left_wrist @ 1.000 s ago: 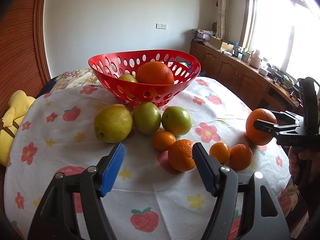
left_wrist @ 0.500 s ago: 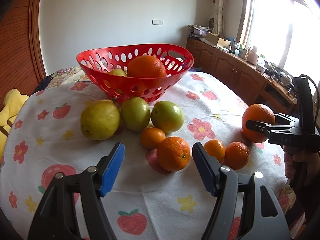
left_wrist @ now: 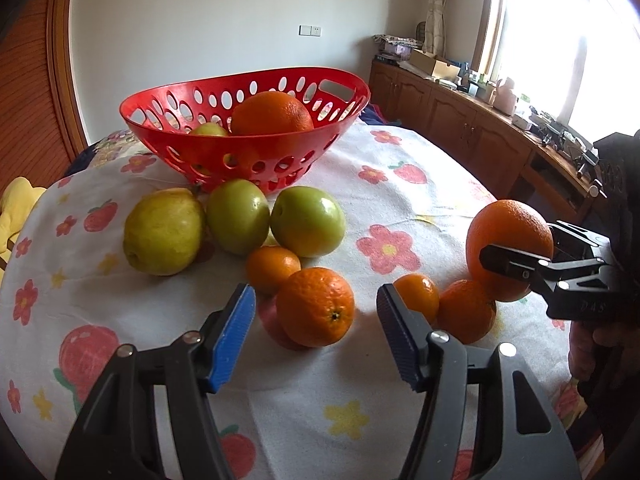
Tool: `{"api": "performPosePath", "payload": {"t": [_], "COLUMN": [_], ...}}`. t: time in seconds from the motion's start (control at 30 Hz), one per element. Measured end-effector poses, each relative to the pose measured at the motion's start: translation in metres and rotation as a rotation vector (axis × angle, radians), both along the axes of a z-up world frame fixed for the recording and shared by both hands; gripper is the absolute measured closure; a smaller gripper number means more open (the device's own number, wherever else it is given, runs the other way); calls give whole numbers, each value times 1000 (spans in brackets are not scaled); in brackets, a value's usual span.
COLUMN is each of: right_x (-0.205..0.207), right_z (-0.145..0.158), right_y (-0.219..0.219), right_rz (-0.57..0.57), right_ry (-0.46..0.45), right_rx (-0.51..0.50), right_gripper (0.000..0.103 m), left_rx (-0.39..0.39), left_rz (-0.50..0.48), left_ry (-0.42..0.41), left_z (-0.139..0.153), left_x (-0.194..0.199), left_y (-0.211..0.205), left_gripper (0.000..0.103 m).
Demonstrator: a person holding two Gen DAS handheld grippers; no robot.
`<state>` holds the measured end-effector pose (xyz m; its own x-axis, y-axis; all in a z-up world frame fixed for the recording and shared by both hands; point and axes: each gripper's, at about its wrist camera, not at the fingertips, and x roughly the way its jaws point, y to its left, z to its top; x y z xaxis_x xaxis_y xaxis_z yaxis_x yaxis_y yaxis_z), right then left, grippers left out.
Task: Organize fruits
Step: 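Close the left tool on the orange in front of the limes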
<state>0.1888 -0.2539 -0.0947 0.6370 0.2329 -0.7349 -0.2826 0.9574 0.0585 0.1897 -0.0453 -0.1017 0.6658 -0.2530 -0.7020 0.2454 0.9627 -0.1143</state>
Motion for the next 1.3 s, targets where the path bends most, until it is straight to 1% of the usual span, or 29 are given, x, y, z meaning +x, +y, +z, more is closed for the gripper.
{"api": "performPosePath", "payload": {"t": [0.03,0.2,0.37,0.43,0.5,0.57,0.73,0.83,1.0,1.17,1.3], "right_x": [0,-1,-4,-4,-5,-6,-6,-5,-4,-3,-2], "right_z": [-1,-3,-5,-5,-6,-6,-6,-4,-2,-1,6], "right_y": [0,-2,-1,-1,0,1,0,0,1,6,8], "right_rz": [-3,-17,-19,-19,-18,-16,-27,-17,-15,-9,-10], "right_ry": [1,-5,-21,-28,-34,-39,-41,-31,-20,-16,-25], "right_rx": [5,28,30,30,27,21,23,11,1,-27,-25], "right_gripper": [15,15,15,15,14,14,14,15,15,15,16], "left_rx": [6,13,32,23,32,40,33,14,4,-16,-26], "left_rz": [-4,-12,-5,-10,-14,-18,-22,-29,-32,-36,-38], "left_ry": [0,14,49,59,71,79,80,64,32,-12,-48], "left_z": [-1,-3,-10,-12,-14,-16,-15,-9,5,27,44], "left_x": [1,5,11,11,11,12,10,6,0,-5,-5], "left_y": [-2,-6,-8,-8,-9,-8,-4,-1,5,17,23], "left_gripper": [52,52,52,53,53,58,61,61,61,61,61]}}
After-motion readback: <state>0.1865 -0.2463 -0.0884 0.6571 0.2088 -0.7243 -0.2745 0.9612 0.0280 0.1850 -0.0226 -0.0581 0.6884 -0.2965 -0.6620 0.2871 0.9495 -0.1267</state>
